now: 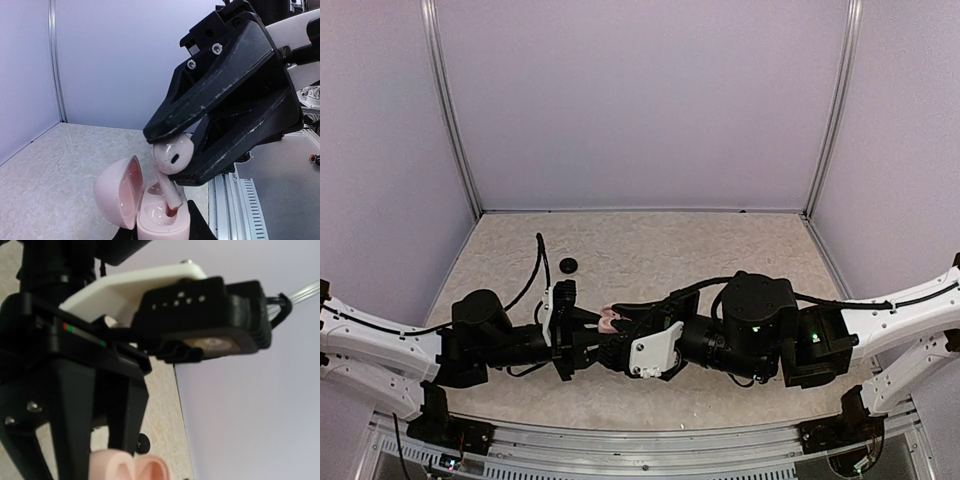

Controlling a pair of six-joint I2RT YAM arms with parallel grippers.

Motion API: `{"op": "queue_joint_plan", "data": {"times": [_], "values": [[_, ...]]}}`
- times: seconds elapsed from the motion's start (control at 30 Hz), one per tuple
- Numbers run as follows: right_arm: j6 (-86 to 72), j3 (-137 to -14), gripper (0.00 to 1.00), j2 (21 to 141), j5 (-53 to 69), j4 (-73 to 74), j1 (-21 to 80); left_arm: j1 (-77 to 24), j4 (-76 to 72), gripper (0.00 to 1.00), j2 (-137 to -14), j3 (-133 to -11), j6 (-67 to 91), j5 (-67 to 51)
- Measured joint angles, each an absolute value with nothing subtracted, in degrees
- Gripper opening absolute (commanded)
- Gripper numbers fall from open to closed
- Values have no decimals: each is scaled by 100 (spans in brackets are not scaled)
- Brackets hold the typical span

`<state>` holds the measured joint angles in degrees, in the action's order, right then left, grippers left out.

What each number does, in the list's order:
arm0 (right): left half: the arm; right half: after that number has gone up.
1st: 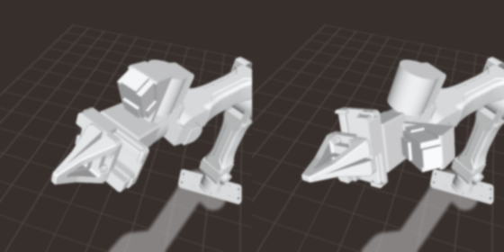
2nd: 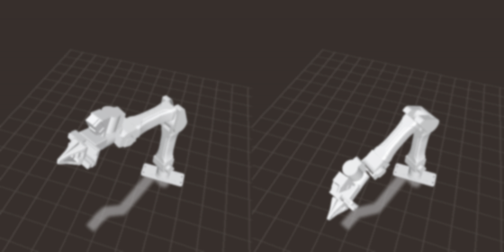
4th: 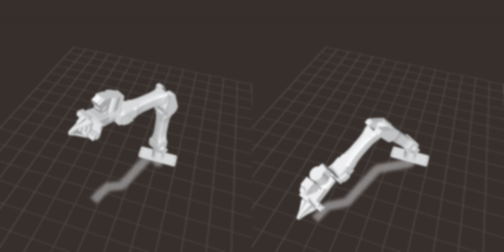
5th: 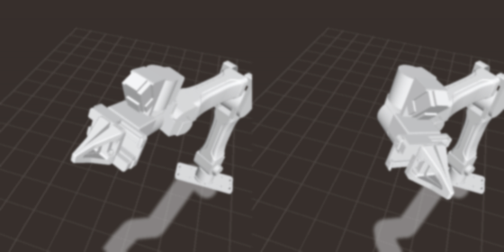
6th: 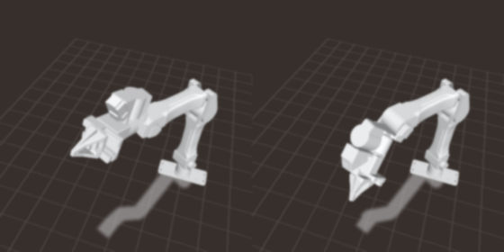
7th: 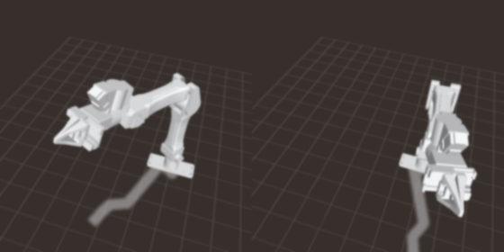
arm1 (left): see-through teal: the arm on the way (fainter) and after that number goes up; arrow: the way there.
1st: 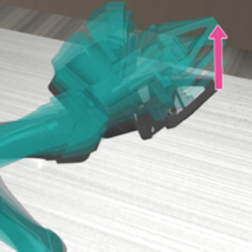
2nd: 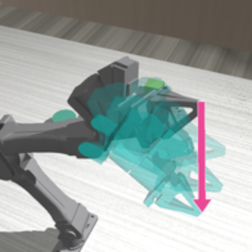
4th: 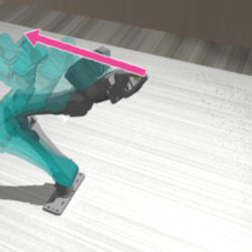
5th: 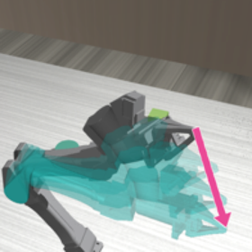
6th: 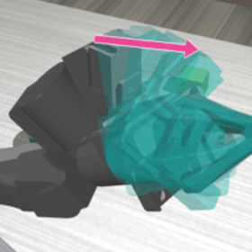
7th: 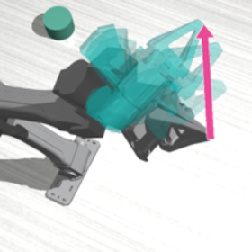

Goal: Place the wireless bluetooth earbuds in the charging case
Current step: Place the left earbud in the left side groove of the charging case.

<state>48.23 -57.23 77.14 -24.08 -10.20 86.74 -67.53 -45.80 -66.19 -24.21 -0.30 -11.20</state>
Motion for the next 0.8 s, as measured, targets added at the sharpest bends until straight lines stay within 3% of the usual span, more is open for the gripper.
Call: {"op": "queue_joint_plan", "data": {"times": [0.5,0.8], "values": [[4836,-5723,23,7749,-2099,-998,8674,-6733,-4582,9,-6654,-2449,-32,-1168],[4744,-5721,45,7767,-2047,-950,8674,-6716,-4584,9,-6654,-2460,-49,-1186]]}}
